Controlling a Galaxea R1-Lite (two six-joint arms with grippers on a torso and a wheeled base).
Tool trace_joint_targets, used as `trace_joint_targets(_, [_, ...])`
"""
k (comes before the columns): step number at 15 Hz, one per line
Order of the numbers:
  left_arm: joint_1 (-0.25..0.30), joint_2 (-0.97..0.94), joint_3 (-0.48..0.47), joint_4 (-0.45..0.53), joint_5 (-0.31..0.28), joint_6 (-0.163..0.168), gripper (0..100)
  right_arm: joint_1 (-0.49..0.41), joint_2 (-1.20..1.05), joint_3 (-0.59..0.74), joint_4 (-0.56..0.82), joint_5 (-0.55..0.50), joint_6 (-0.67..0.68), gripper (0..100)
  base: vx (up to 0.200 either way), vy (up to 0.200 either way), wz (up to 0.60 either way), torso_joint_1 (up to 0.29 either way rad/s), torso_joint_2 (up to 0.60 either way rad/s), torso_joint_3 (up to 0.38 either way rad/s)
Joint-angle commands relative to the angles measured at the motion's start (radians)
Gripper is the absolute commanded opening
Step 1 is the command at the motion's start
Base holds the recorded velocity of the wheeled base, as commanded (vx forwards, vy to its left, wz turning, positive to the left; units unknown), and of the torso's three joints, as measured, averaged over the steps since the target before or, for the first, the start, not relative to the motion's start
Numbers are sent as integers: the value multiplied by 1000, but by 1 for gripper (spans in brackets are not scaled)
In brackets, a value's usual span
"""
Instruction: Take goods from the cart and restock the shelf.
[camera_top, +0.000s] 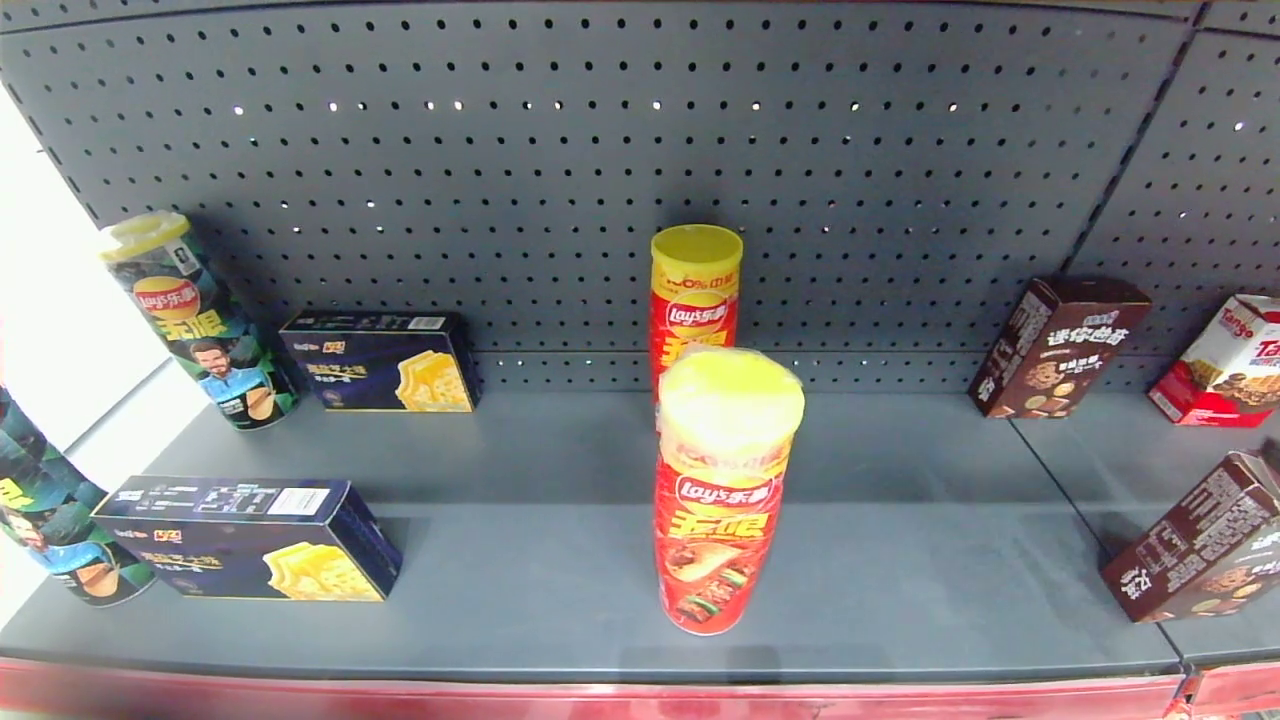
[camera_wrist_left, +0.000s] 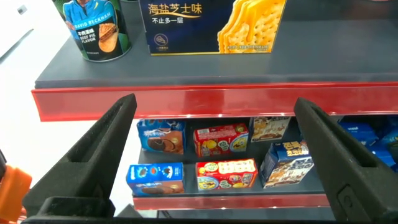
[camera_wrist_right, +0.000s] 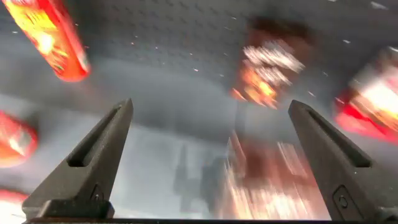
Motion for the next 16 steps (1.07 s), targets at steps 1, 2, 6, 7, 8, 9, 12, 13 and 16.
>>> trace_joint_targets(1, [0,1,0,-1,0,0,100,-77,-395,203,129,2,-1,100,0,0,0,0,0,0])
trace_joint_targets(2, [0,1,0,-1,2,0,100,-84,-464,232,200,-1,-1,100,0,0,0,0,0,0])
trace_joint_targets(6, [0,1,0,-1,2,0,100,-109,-721,374,271,-10,26,100,0,0,0,0,0,0])
trace_joint_targets(7, [0,1,0,-1,2,0,100,-118,-741,430,234,-38,57,100,0,0,0,0,0,0])
trace_joint_targets(8, [0,1,0,-1,2,0,100,-118,-741,448,205,-47,62,100,0,0,0,0,0,0])
trace_joint_targets(9, [0,1,0,-1,2,0,100,-118,-741,563,129,-65,63,100,0,0,0,0,0,0])
trace_joint_targets(12, [0,1,0,-1,2,-2,100,-118,-741,566,139,-111,124,100,0,0,0,0,0,0])
trace_joint_targets(13, [-1,1,0,-1,2,0,100,-118,-741,566,166,-76,95,100,0,0,0,0,0,0])
trace_joint_targets(16, [-1,1,0,-1,0,0,100,-118,-741,566,162,-42,100,100,0,0,0,0,0,0])
